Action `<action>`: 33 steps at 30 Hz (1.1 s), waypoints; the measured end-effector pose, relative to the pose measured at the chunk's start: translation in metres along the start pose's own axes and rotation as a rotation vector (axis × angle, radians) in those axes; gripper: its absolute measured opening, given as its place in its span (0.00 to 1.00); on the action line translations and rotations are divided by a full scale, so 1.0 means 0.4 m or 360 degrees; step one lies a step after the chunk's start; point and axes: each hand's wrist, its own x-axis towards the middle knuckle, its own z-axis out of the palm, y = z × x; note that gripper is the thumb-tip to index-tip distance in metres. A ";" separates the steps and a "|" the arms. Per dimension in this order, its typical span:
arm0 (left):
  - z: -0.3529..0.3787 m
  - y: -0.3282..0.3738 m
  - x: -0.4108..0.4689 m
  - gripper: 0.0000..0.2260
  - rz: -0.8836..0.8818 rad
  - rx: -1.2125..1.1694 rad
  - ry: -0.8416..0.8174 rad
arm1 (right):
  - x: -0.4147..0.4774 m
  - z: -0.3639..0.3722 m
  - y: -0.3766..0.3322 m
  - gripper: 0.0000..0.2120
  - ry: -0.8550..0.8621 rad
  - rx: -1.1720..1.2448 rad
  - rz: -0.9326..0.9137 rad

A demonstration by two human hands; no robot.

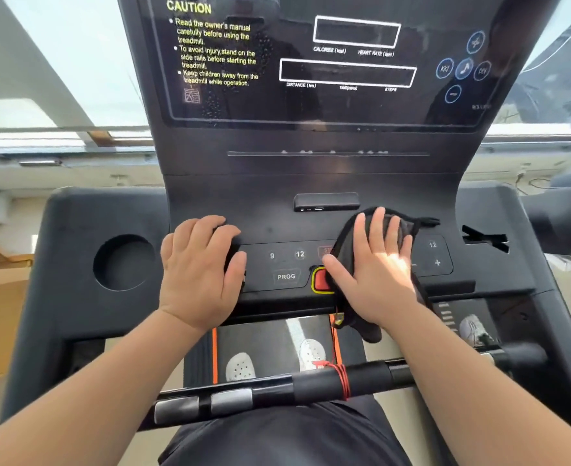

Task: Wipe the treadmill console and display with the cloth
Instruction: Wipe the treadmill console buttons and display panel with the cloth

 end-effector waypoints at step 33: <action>-0.018 -0.027 -0.012 0.18 -0.0279 -0.0204 0.0307 | 0.070 -0.021 0.070 0.38 -0.0025 -0.0529 -0.1098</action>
